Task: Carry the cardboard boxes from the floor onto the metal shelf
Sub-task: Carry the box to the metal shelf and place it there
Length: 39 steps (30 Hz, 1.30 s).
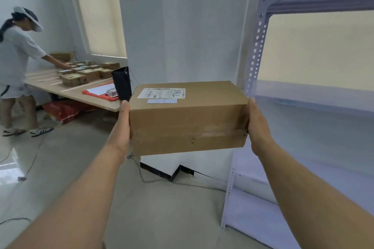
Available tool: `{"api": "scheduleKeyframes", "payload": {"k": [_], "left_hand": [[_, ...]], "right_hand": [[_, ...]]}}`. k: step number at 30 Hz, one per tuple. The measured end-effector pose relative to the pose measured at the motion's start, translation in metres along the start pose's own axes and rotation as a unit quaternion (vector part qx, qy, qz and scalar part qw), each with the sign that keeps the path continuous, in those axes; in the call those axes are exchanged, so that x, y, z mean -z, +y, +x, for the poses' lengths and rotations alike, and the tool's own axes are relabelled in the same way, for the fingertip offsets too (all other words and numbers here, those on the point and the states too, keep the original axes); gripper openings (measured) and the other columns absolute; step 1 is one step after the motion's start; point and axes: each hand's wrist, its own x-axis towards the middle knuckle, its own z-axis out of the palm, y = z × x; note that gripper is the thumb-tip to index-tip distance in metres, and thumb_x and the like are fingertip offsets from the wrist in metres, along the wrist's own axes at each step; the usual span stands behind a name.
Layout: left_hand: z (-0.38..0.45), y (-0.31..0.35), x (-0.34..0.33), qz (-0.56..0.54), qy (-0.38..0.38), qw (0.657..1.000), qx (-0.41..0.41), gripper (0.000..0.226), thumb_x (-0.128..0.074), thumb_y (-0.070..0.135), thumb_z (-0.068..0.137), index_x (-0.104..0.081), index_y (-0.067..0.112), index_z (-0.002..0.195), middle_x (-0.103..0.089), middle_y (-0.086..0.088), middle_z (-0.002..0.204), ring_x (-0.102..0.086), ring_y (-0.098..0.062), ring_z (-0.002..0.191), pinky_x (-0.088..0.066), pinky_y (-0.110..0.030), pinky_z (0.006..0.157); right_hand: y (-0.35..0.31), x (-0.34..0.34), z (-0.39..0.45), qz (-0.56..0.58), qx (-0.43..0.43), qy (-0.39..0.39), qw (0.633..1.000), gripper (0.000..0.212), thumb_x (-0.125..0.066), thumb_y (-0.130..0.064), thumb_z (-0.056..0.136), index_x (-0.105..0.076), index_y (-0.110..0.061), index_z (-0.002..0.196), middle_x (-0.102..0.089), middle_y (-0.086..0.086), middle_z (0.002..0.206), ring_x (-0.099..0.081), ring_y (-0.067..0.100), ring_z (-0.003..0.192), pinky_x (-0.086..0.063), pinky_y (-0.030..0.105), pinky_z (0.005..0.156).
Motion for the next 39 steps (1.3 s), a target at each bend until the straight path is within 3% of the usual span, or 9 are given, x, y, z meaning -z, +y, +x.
{"api": "scheduleKeyframes", "payload": {"k": [2, 5, 9, 13, 20, 26, 33, 37, 39], "left_hand": [[-0.001, 0.012, -0.015, -0.004, -0.033, 0.999, -0.003, 0.063, -0.017, 0.074, 0.082, -0.06, 0.043, 0.118, -0.073, 0.012, 0.105, -0.068, -0.004, 0.096, -0.056, -0.026, 0.079], [-0.002, 0.023, -0.038, 0.004, -0.066, 0.998, -0.017, 0.06, -0.016, 0.08, 0.077, -0.061, 0.054, 0.109, -0.068, 0.014, 0.117, -0.056, -0.009, 0.117, -0.035, -0.044, 0.109], [0.002, 0.035, -0.071, 0.0, -0.105, 0.994, -0.04, 0.05, -0.011, 0.067, 0.088, -0.058, 0.055, 0.101, -0.068, 0.026, 0.1, -0.055, 0.003, 0.105, -0.033, -0.034, 0.106], [0.009, 0.043, -0.108, -0.013, -0.15, 0.987, -0.055, 0.052, -0.009, 0.066, 0.089, -0.058, 0.054, 0.103, -0.067, 0.026, 0.105, -0.056, 0.007, 0.105, -0.035, -0.028, 0.1], [0.036, 0.05, -0.183, -0.034, -0.214, 0.974, -0.06, 0.061, -0.011, 0.069, 0.087, -0.06, 0.046, 0.114, -0.065, 0.015, 0.124, -0.053, -0.004, 0.121, -0.03, -0.039, 0.113], [0.066, 0.052, -0.272, -0.035, -0.245, 0.967, -0.059, 0.056, -0.011, 0.067, 0.089, -0.059, 0.047, 0.11, -0.064, 0.02, 0.118, -0.053, 0.002, 0.114, -0.033, -0.033, 0.109], [0.109, 0.057, -0.365, -0.031, -0.255, 0.964, -0.065, 0.051, -0.013, 0.064, 0.09, -0.06, 0.049, 0.106, -0.066, 0.025, 0.109, -0.058, 0.012, 0.1, -0.042, -0.022, 0.088], [0.13, 0.056, -0.4, -0.021, -0.25, 0.966, -0.063, 0.051, -0.015, 0.064, 0.09, -0.06, 0.047, 0.107, -0.071, 0.028, 0.094, -0.063, 0.014, 0.087, -0.05, -0.013, 0.066], [0.142, 0.05, -0.413, -0.021, -0.244, 0.967, -0.062, 0.053, -0.015, 0.063, 0.091, -0.06, 0.044, 0.113, -0.07, 0.027, 0.096, -0.063, 0.016, 0.085, -0.051, -0.013, 0.067]], "right_hand": [[-0.009, 0.019, -0.006, 0.0, 0.006, 0.029, 1.0, 0.059, -0.032, -0.067, 0.083, -0.053, -0.033, 0.125, -0.053, -0.006, 0.123, -0.049, 0.018, 0.111, -0.038, 0.039, 0.099], [-0.02, 0.046, -0.014, -0.01, 0.013, 0.061, 0.998, 0.067, -0.031, -0.07, 0.081, -0.053, -0.029, 0.129, -0.054, -0.003, 0.125, -0.05, 0.02, 0.112, -0.039, 0.039, 0.096], [-0.032, 0.084, -0.019, -0.007, 0.01, 0.105, 0.994, 0.065, -0.03, -0.067, 0.085, -0.051, -0.027, 0.132, -0.052, -0.005, 0.129, -0.049, 0.021, 0.115, -0.038, 0.038, 0.094], [-0.041, 0.119, -0.02, -0.014, 0.02, 0.142, 0.99, 0.072, -0.03, -0.071, 0.08, -0.05, -0.027, 0.134, -0.053, -0.003, 0.137, -0.05, 0.022, 0.123, -0.038, 0.044, 0.105], [-0.056, 0.185, 0.001, -0.011, 0.023, 0.193, 0.981, 0.07, -0.03, -0.071, 0.08, -0.051, -0.028, 0.131, -0.054, -0.004, 0.134, -0.05, 0.022, 0.12, -0.04, 0.045, 0.103], [-0.06, 0.249, 0.037, -0.024, 0.033, 0.227, 0.973, 0.07, -0.028, -0.074, 0.078, -0.052, -0.03, 0.126, -0.054, -0.003, 0.132, -0.051, 0.024, 0.119, -0.041, 0.047, 0.102], [-0.069, 0.315, 0.102, -0.045, 0.047, 0.229, 0.971, 0.08, -0.028, -0.078, 0.071, -0.052, -0.029, 0.13, -0.053, -0.003, 0.135, -0.049, 0.022, 0.122, -0.039, 0.049, 0.106], [-0.07, 0.338, 0.138, -0.048, 0.05, 0.222, 0.973, 0.074, -0.028, -0.075, 0.077, -0.049, -0.03, 0.133, -0.052, -0.003, 0.137, -0.049, 0.022, 0.123, -0.039, 0.048, 0.106], [-0.067, 0.346, 0.155, -0.052, 0.043, 0.217, 0.974, 0.076, -0.028, -0.075, 0.076, -0.048, -0.03, 0.134, -0.052, -0.004, 0.136, -0.049, 0.022, 0.122, -0.038, 0.048, 0.106]]}}
